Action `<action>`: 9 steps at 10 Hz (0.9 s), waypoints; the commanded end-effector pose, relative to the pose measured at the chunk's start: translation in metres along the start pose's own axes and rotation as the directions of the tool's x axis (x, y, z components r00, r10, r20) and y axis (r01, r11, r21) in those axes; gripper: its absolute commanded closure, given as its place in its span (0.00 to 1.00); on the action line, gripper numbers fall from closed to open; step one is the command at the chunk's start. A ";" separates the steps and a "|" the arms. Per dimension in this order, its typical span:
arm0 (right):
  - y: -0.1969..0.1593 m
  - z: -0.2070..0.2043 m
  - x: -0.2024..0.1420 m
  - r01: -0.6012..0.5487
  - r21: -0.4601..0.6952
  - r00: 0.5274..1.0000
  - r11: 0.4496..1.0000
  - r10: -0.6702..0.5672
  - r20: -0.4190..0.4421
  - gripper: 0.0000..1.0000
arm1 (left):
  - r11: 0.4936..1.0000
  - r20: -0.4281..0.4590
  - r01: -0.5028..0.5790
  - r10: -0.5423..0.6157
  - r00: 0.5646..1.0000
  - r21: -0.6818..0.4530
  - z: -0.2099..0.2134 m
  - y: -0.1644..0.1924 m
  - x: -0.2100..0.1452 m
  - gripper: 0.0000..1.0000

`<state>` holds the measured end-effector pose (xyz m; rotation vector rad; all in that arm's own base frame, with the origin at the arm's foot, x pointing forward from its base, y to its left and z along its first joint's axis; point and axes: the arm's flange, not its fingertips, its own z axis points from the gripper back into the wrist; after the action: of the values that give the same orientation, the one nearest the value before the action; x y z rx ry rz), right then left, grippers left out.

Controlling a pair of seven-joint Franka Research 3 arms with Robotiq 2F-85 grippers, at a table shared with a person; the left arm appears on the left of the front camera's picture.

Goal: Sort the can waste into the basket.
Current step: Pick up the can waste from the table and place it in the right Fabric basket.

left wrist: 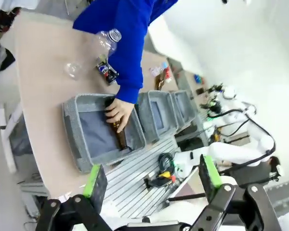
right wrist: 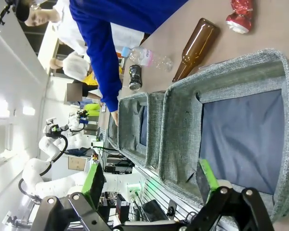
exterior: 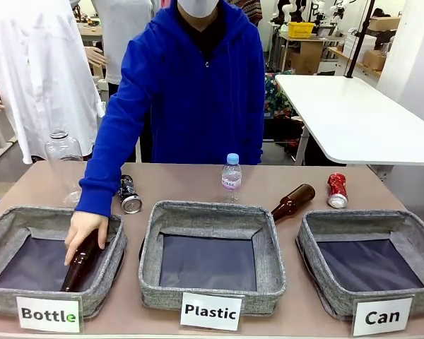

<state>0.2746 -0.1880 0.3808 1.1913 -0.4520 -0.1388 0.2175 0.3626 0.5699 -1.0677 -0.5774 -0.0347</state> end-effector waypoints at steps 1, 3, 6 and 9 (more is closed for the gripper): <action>0.000 0.001 0.004 -0.028 0.020 0.999 0.999 0.027 0.016 0.00 | 0.998 0.045 -0.003 0.006 0.999 -0.070 0.007 0.028 -0.001 0.00; 0.000 0.001 0.004 -0.028 0.020 0.999 0.999 0.027 0.016 0.00 | 0.999 0.035 -0.013 0.015 0.999 -0.053 0.001 0.032 -0.001 0.00; 0.000 0.001 0.004 -0.028 0.020 0.999 0.999 0.027 0.016 0.00 | 1.000 -0.033 0.018 -0.019 0.999 -0.026 -0.026 0.013 0.010 0.00; 0.000 0.001 0.004 -0.028 0.020 0.999 0.999 0.027 0.016 0.00 | 0.986 -0.168 0.084 -0.059 0.984 0.145 -0.116 -0.054 0.026 0.00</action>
<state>0.2745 -0.1880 0.3809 1.1920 -0.4520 -0.1378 0.2694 0.2981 0.5854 -0.9754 -0.5004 -0.1534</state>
